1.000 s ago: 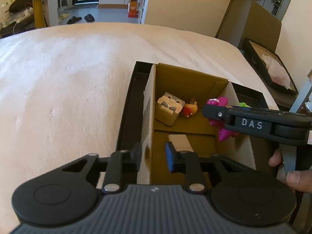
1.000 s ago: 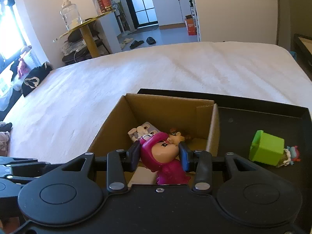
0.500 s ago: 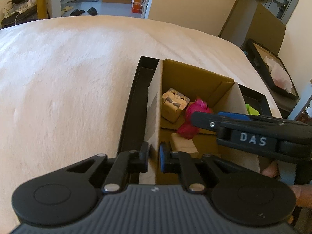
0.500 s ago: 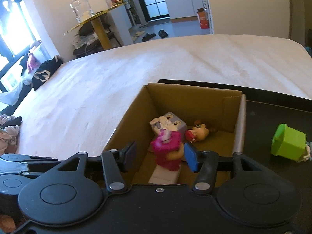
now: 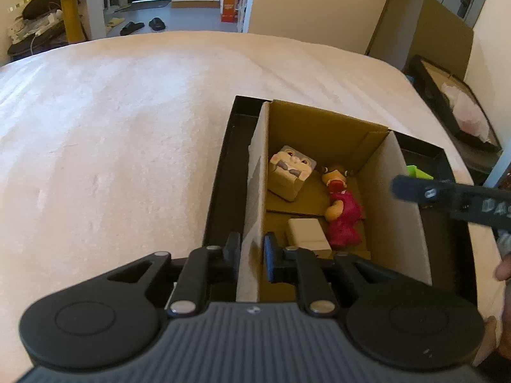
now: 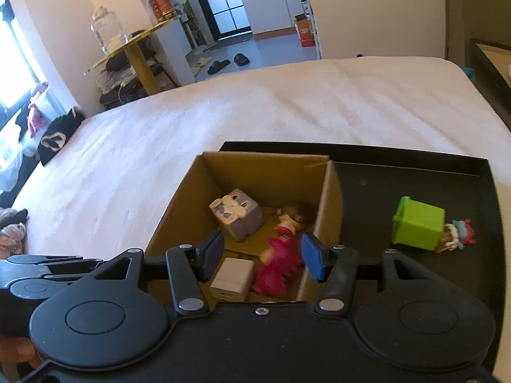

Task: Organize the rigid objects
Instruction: 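Carry the magenta doll into the box and open the right gripper while the left gripper grips the box wall, then grasp the lime-green block with the right gripper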

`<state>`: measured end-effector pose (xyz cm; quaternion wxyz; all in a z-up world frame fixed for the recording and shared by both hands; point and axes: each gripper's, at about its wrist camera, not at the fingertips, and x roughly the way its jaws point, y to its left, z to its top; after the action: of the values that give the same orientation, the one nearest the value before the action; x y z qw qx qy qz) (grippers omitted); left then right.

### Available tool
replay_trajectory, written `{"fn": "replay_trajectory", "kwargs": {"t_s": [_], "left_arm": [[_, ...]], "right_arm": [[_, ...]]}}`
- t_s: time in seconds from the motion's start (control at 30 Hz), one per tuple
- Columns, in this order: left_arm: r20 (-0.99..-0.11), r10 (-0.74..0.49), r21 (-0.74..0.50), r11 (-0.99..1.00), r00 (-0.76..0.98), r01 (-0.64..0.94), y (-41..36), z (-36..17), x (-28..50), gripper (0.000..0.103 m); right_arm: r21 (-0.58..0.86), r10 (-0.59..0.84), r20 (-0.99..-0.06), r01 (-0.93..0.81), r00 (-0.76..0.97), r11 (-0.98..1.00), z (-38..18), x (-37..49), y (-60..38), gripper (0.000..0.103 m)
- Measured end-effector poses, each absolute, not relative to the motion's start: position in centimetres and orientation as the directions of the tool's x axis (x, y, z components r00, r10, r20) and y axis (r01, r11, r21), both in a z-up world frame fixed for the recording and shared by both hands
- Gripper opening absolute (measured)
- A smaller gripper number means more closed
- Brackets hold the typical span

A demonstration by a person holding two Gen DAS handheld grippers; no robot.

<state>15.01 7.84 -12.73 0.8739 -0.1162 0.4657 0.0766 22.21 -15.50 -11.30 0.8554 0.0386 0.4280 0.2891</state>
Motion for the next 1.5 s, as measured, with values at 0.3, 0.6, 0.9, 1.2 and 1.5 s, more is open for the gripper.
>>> {"fn": "replay_trajectory", "kwargs": {"t_s": [0.3,0.6,0.9,1.2,1.5], "left_arm": [[-0.846,0.102,-0.064,0.955,0.524,-0.29,7.0,-12.1,15.3,0.046],[-0.837,0.172,-0.033,0.932,0.519,-0.362,6.9,-10.7,15.7,0.058],[-0.833,0.22,-0.003,0.916,0.508,-0.401,5.5,-9.8,17.4,0.062],[-0.838,0.248,0.048,0.921,0.487,-0.386,3.7,-9.9,19.4,0.064],[-0.843,0.265,0.071,0.917,0.468,-0.391,3.2,-10.4,20.6,0.074]], "right_arm": [[0.379,0.537,-0.671,-0.387,0.511,0.841,-10.6,23.5,-19.4,0.055],[0.418,0.466,-0.671,-0.225,0.577,0.88,-12.7,24.9,-23.2,0.072],[0.387,0.364,-0.676,-0.111,0.641,0.915,-14.9,25.7,-24.8,0.083],[0.328,0.307,-0.677,-0.099,0.669,0.939,-17.0,26.4,-24.5,0.082],[0.319,0.304,-0.669,-0.108,0.678,0.942,-17.9,27.8,-24.5,0.078]]}}
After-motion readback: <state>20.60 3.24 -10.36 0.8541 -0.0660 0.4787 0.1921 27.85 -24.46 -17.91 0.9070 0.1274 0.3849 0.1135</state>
